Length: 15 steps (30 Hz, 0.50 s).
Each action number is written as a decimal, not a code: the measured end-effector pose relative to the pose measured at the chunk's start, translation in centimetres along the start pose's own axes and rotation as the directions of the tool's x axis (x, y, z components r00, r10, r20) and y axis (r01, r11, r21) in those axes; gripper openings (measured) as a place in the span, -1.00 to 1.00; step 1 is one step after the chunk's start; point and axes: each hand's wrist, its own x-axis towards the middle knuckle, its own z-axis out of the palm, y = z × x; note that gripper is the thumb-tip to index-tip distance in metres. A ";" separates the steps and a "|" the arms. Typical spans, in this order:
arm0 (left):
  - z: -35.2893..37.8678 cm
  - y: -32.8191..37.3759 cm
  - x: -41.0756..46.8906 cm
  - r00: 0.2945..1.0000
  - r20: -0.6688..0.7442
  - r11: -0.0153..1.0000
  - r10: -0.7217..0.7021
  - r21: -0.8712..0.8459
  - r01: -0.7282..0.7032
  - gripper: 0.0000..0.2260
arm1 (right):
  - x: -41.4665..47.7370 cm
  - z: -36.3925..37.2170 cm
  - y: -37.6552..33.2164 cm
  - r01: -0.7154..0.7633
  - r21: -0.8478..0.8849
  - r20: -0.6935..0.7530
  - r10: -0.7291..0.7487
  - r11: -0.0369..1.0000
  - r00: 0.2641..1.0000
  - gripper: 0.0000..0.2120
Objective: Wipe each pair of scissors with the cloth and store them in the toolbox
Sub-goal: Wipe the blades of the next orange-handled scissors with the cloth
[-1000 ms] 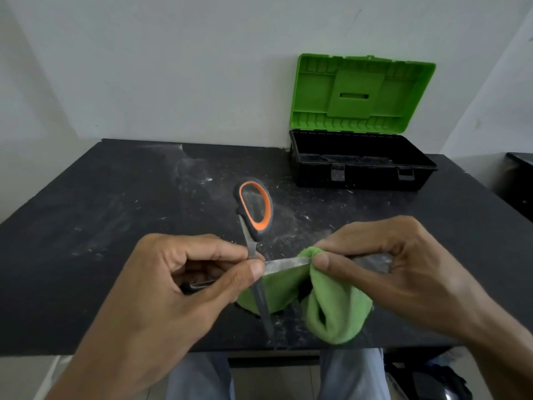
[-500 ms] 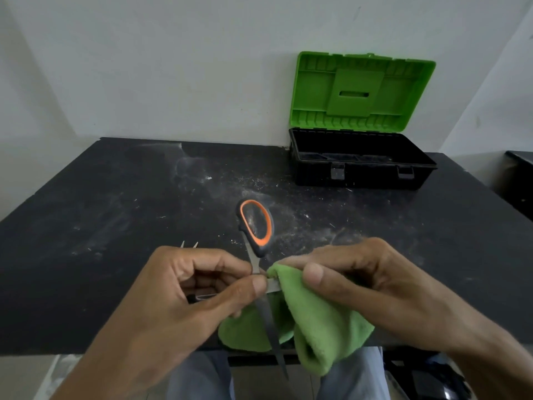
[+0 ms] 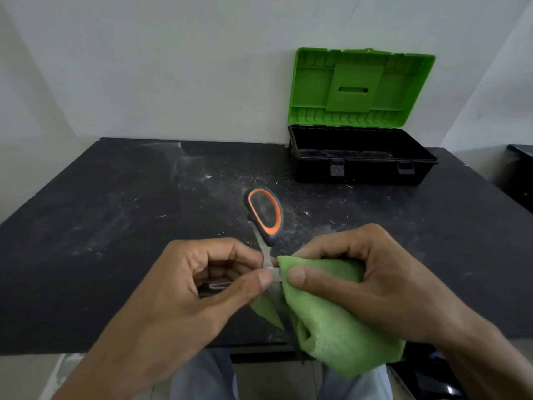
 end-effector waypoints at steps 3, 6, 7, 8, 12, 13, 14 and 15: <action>0.1 0.2 0.1 0.999 0.032 0.998 -0.028 -0.050 0.029 -0.94 | -0.1 0.2 -0.3 0.043 -0.030 -0.003 -0.043 0.999 0.999 -0.80; -0.3 -0.3 -0.2 0.994 0.078 0.993 -0.073 -0.081 0.080 -0.86 | -0.4 -1.0 -0.4 0.023 -0.038 0.062 -0.021 0.999 0.998 -0.85; -0.2 -0.5 -0.2 0.991 0.100 0.992 -0.088 -0.084 0.097 -0.82 | -0.5 -1.4 -0.3 0.005 -0.028 0.084 -0.002 1.000 0.996 -0.86; -0.1 -0.6 -0.2 0.989 0.108 0.989 -0.104 -0.095 0.115 -0.81 | -0.5 -1.7 -0.2 -0.016 -0.006 0.100 0.017 1.000 0.995 -0.86; 0.9 -0.7 0.3 0.992 0.041 0.988 -0.116 -0.095 0.120 -0.90 | -0.5 -1.6 0.5 -0.064 0.037 0.092 0.060 0.997 0.994 -0.84; 1.1 -0.7 0.4 0.994 0.026 0.992 -0.103 -0.076 0.105 -0.90 | -0.5 -1.4 0.8 -0.065 0.030 0.076 0.063 0.997 0.995 -0.83; 1.2 -0.7 0.5 0.996 0.016 0.995 -0.090 -0.050 0.091 -0.90 | -0.5 -1.1 1.0 -0.068 0.031 0.051 0.066 0.997 0.996 -0.82; 1.4 -0.7 0.6 0.997 0.009 0.996 -0.079 -0.030 0.080 -0.89 | -0.4 -0.8 1.2 -0.067 0.043 0.022 0.066 0.997 0.998 -0.81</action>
